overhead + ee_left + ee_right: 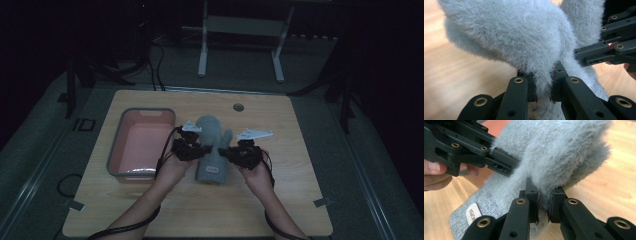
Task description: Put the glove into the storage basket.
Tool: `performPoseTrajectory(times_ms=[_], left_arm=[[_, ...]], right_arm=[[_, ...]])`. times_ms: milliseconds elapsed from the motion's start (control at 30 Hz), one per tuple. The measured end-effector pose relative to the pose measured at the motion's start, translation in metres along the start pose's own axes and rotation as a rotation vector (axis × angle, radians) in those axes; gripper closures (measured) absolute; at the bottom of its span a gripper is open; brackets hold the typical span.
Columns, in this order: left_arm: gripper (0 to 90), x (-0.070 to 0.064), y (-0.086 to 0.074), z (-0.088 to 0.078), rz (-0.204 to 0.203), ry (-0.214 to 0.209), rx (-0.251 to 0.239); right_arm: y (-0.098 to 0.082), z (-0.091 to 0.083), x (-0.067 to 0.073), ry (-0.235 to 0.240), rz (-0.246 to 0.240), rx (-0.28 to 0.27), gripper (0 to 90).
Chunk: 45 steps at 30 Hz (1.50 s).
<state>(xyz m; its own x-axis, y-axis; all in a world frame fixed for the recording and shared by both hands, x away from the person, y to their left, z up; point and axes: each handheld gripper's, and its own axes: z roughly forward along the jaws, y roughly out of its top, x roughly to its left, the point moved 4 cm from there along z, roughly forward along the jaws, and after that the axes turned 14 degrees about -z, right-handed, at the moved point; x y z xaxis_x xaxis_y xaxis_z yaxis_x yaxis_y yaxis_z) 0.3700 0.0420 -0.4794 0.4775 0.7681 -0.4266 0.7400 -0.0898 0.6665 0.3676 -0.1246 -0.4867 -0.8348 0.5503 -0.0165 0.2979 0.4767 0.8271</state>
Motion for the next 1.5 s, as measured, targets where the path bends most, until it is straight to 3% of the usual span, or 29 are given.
performPoseTrajectory(times_ms=[367,567,1000,1500], left_arm=[[80.5,0.003,0.024,-0.034,0.020,0.024,-0.052],[80.3,0.016,0.031,-0.055,0.012,0.030,-0.077],[80.4,0.046,0.038,-0.100,-0.011,0.091,-0.114],[80.4,0.092,0.028,-0.149,-0.074,0.181,-0.133]], right_arm=[[0.047,-0.003,0.005,0.005,-0.041,-0.047,81.7],[0.066,0.005,0.011,0.014,-0.068,-0.053,81.7],[0.109,0.034,0.031,0.065,-0.109,-0.071,81.7],[0.150,0.084,0.067,0.133,-0.149,-0.057,81.7]])
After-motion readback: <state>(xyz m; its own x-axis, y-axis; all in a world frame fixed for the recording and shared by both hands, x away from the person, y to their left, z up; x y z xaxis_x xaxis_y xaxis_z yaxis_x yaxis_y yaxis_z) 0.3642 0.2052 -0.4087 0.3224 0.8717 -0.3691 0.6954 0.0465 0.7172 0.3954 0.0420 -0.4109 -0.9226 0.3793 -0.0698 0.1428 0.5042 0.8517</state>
